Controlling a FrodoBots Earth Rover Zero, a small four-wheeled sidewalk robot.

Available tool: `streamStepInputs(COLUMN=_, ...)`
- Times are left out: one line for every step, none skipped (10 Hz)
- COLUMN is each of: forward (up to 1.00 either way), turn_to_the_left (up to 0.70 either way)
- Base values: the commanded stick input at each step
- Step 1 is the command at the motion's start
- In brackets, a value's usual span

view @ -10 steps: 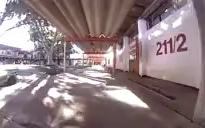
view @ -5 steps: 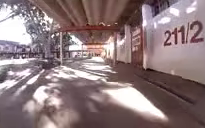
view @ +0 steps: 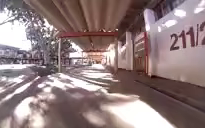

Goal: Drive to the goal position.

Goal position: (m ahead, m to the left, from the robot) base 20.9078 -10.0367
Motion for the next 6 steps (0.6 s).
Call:
streamStepInputs(forward=1.00, turn_to_the_left=0.01)
streamStepInputs(forward=1.00, turn_to_the_left=0.01)
streamStepInputs(forward=1.00, turn_to_the_left=0.01)
streamStepInputs(forward=1.00, turn_to_the_left=0.01)
streamStepInputs(forward=1.00, turn_to_the_left=0.01)
streamStepInputs(forward=1.00, turn_to_the_left=0.01)
